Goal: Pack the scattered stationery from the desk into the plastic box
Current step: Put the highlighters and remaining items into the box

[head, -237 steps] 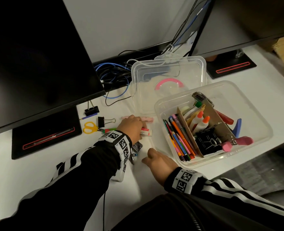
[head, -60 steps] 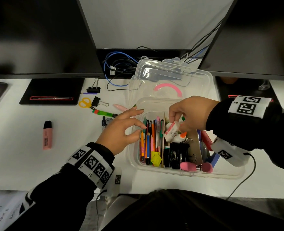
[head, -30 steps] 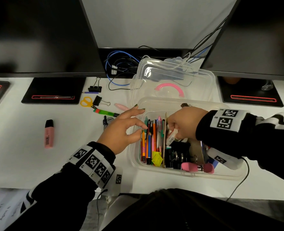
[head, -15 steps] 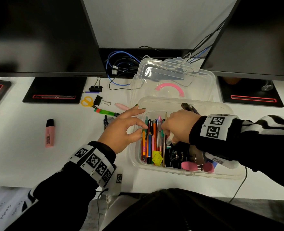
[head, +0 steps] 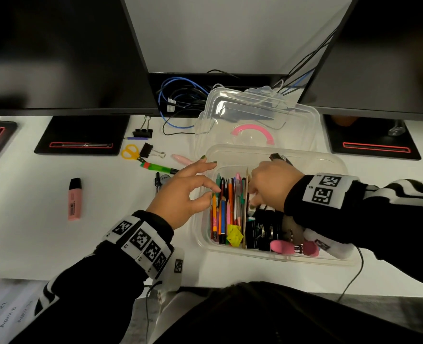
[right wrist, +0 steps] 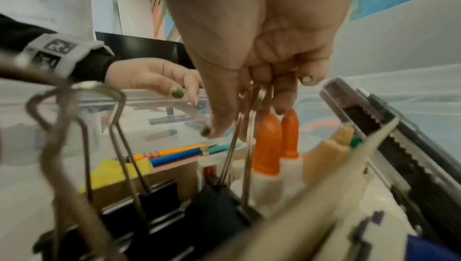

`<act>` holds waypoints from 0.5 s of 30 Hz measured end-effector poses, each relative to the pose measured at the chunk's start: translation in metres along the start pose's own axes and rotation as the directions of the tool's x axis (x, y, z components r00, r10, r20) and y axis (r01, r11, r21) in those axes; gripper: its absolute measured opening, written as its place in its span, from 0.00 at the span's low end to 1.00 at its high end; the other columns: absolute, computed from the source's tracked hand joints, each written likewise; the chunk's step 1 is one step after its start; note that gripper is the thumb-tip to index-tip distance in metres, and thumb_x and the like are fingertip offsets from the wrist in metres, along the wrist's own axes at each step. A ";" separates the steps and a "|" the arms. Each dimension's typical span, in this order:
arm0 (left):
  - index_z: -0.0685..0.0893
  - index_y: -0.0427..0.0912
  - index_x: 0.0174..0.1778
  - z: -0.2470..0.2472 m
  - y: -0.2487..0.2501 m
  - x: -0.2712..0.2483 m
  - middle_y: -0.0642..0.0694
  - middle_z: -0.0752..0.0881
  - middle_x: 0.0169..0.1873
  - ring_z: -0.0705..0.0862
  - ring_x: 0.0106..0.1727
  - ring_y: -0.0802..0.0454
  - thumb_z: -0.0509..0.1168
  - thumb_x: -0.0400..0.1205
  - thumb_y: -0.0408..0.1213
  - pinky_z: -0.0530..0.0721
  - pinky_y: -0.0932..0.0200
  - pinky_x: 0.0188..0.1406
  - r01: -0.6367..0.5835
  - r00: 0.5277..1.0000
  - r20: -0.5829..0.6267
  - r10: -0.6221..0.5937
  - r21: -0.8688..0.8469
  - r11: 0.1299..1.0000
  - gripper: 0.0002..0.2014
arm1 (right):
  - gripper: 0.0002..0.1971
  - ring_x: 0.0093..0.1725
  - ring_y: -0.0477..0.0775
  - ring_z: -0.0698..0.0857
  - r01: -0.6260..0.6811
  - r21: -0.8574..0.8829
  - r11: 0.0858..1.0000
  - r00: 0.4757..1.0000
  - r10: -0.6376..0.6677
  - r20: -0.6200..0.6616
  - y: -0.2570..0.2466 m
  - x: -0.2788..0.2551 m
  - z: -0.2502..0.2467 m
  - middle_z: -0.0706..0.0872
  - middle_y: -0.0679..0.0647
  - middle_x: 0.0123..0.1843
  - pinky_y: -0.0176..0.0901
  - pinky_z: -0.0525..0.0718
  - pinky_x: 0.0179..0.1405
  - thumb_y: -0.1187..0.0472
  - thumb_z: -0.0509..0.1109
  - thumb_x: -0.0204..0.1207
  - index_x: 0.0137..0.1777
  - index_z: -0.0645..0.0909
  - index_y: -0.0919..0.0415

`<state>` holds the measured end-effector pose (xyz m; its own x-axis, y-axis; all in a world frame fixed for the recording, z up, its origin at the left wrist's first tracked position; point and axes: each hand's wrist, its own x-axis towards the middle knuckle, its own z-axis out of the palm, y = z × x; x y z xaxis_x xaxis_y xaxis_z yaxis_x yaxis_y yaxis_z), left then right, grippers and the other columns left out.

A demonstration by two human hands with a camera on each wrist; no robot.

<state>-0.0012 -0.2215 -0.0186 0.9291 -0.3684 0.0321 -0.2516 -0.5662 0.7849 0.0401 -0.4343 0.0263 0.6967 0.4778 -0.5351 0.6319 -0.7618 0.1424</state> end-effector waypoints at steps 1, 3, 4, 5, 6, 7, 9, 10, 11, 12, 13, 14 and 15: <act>0.87 0.54 0.47 0.000 0.000 0.000 0.70 0.70 0.69 0.58 0.75 0.76 0.68 0.78 0.32 0.50 0.84 0.69 -0.001 1.000 0.000 0.001 -0.003 1.000 0.11 | 0.21 0.60 0.55 0.78 -0.009 -0.013 1.000 0.999 0.009 -0.034 0.002 -0.002 0.000 0.84 0.52 0.58 0.45 0.71 0.51 0.43 0.59 0.80 0.61 0.84 0.56; 0.87 0.54 0.46 0.000 0.000 0.000 0.71 0.69 0.68 0.58 0.75 0.77 0.68 0.78 0.31 0.50 0.84 0.69 -0.002 1.000 -0.004 0.002 -0.009 1.000 0.11 | 0.19 0.60 0.55 0.78 -0.030 -0.053 0.998 0.997 0.026 -0.067 0.005 -0.005 0.001 0.84 0.53 0.58 0.43 0.67 0.49 0.47 0.57 0.82 0.58 0.83 0.58; 0.87 0.54 0.46 0.000 0.000 0.000 0.71 0.69 0.68 0.58 0.75 0.77 0.68 0.78 0.31 0.50 0.84 0.69 -0.003 1.000 -0.005 0.003 -0.011 1.000 0.11 | 0.18 0.59 0.55 0.78 -0.040 -0.069 0.997 0.997 0.035 -0.063 0.006 -0.005 0.002 0.84 0.53 0.57 0.43 0.65 0.48 0.48 0.57 0.82 0.57 0.83 0.58; 0.88 0.54 0.46 0.000 0.000 0.000 0.71 0.70 0.68 0.58 0.74 0.78 0.68 0.78 0.31 0.50 0.85 0.69 -0.004 1.000 -0.005 0.004 -0.012 1.000 0.11 | 0.17 0.59 0.55 0.78 -0.050 -0.069 0.996 0.998 0.047 -0.050 0.006 -0.005 0.002 0.84 0.53 0.57 0.43 0.65 0.47 0.48 0.59 0.82 0.56 0.84 0.58; 0.88 0.54 0.46 0.000 0.000 0.000 0.71 0.70 0.68 0.58 0.74 0.78 0.68 0.77 0.31 0.50 0.85 0.68 -0.003 1.000 -0.006 0.003 -0.013 1.000 0.11 | 0.17 0.58 0.55 0.78 -0.058 -0.056 0.997 0.998 0.056 -0.031 0.005 -0.004 0.001 0.84 0.53 0.56 0.43 0.65 0.47 0.47 0.60 0.81 0.56 0.84 0.57; 0.88 0.54 0.46 0.001 0.000 0.000 0.70 0.70 0.68 0.58 0.74 0.77 0.68 0.77 0.31 0.50 0.85 0.69 -0.002 1.000 -0.006 0.002 -0.014 1.000 0.11 | 0.18 0.59 0.55 0.78 -0.058 -0.044 0.997 0.998 0.058 -0.003 0.004 -0.002 0.001 0.84 0.53 0.56 0.43 0.66 0.47 0.46 0.62 0.80 0.57 0.84 0.57; 0.88 0.54 0.46 0.000 0.000 0.000 0.69 0.71 0.69 0.59 0.75 0.76 0.68 0.77 0.31 0.51 0.84 0.69 0.002 1.000 -0.007 -0.003 -0.022 1.000 0.11 | 0.18 0.60 0.55 0.77 -0.036 -0.060 0.998 0.999 0.037 0.025 0.000 0.000 0.001 0.84 0.52 0.56 0.44 0.66 0.48 0.45 0.62 0.79 0.58 0.84 0.57; 0.88 0.54 0.46 0.000 0.000 0.000 0.68 0.71 0.69 0.59 0.75 0.75 0.68 0.77 0.31 0.51 0.84 0.69 0.005 1.000 -0.007 -0.005 -0.024 1.000 0.11 | 0.17 0.60 0.55 0.76 -0.022 -0.081 0.996 1.000 0.024 0.019 -0.002 0.000 0.002 0.84 0.52 0.57 0.45 0.66 0.49 0.47 0.62 0.80 0.58 0.83 0.57; 0.88 0.54 0.46 0.000 0.000 0.000 0.68 0.71 0.69 0.59 0.76 0.75 0.68 0.77 0.31 0.51 0.84 0.69 0.007 1.000 -0.007 -0.008 -0.025 1.000 0.11 | 0.16 0.61 0.55 0.76 -0.010 -0.099 0.995 1.000 0.011 0.008 -0.003 0.000 0.004 0.83 0.51 0.57 0.45 0.66 0.49 0.48 0.62 0.80 0.57 0.83 0.57; 0.88 0.54 0.46 0.000 0.000 0.000 0.68 0.71 0.69 0.59 0.76 0.75 0.68 0.77 0.31 0.51 0.84 0.69 0.007 1.000 -0.007 -0.007 -0.024 1.000 0.11 | 0.14 0.60 0.55 0.76 -0.004 -0.105 0.994 1.000 0.004 0.000 -0.003 0.000 0.004 0.83 0.51 0.57 0.46 0.64 0.48 0.51 0.62 0.81 0.57 0.83 0.56; 0.88 0.54 0.46 0.001 0.000 0.000 0.68 0.71 0.70 0.59 0.76 0.75 0.68 0.77 0.31 0.51 0.84 0.70 0.005 1.000 -0.004 -0.005 -0.024 1.000 0.11 | 0.12 0.60 0.55 0.76 -0.009 -0.094 0.996 1.000 0.008 -0.009 -0.002 -0.001 0.004 0.83 0.51 0.56 0.45 0.63 0.47 0.53 0.61 0.81 0.56 0.83 0.56; 0.88 0.54 0.46 0.001 0.000 0.000 0.67 0.71 0.70 0.59 0.76 0.75 0.68 0.78 0.31 0.50 0.83 0.70 0.004 1.000 -0.003 -0.004 -0.024 1.000 0.11 | 0.12 0.59 0.55 0.76 -0.023 -0.070 0.997 1.000 0.022 -0.022 -0.001 -0.001 0.002 0.84 0.51 0.55 0.45 0.63 0.46 0.54 0.61 0.81 0.55 0.83 0.56; 0.88 0.54 0.46 0.001 0.000 0.000 0.67 0.71 0.70 0.58 0.76 0.74 0.68 0.78 0.31 0.50 0.83 0.70 0.005 1.000 -0.003 -0.005 -0.023 1.000 0.11 | 0.12 0.58 0.55 0.77 -0.041 -0.040 0.998 0.998 0.039 -0.039 0.002 -0.001 0.000 0.84 0.51 0.53 0.44 0.63 0.46 0.54 0.59 0.82 0.54 0.84 0.56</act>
<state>-0.0010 -0.2221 -0.0191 0.9312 -0.3633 0.0299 -0.2406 -0.5510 0.7991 0.0405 -0.4358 0.0274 0.7337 0.4646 -0.4959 0.6161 -0.7626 0.1970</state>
